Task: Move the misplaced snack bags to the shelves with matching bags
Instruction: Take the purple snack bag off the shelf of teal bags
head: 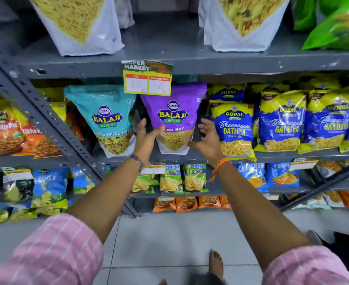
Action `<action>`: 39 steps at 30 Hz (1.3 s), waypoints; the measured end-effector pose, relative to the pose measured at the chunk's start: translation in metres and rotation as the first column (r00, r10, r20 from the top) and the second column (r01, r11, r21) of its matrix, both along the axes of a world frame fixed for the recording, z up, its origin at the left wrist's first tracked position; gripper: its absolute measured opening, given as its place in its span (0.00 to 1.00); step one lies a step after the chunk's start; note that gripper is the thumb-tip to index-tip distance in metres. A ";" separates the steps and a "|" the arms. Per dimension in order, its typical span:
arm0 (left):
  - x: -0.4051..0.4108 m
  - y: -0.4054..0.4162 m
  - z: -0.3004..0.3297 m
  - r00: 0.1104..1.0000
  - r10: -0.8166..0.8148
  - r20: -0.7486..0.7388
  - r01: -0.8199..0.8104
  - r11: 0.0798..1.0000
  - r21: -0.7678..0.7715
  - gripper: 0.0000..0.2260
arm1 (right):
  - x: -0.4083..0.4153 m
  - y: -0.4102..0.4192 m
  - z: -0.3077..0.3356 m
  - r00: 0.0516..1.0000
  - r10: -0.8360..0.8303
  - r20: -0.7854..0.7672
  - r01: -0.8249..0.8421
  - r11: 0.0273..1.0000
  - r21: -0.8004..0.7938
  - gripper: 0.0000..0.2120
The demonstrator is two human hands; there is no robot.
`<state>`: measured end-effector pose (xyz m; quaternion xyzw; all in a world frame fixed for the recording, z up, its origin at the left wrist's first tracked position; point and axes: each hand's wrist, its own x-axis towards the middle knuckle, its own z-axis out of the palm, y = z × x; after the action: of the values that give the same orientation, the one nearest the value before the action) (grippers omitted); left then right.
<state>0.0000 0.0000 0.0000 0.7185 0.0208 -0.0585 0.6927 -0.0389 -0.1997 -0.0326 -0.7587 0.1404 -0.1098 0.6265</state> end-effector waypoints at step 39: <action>-0.157 0.017 0.130 0.889 -0.030 0.457 0.038 0.999 -0.007 0.24 | -0.156 0.008 0.118 0.961 0.249 0.123 -0.258 0.964 0.060 0.32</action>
<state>-0.1575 0.0173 0.1300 0.7069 -0.1555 0.0996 0.6828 -0.1948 -0.1922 0.0857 -0.7388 0.0101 -0.0664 0.6706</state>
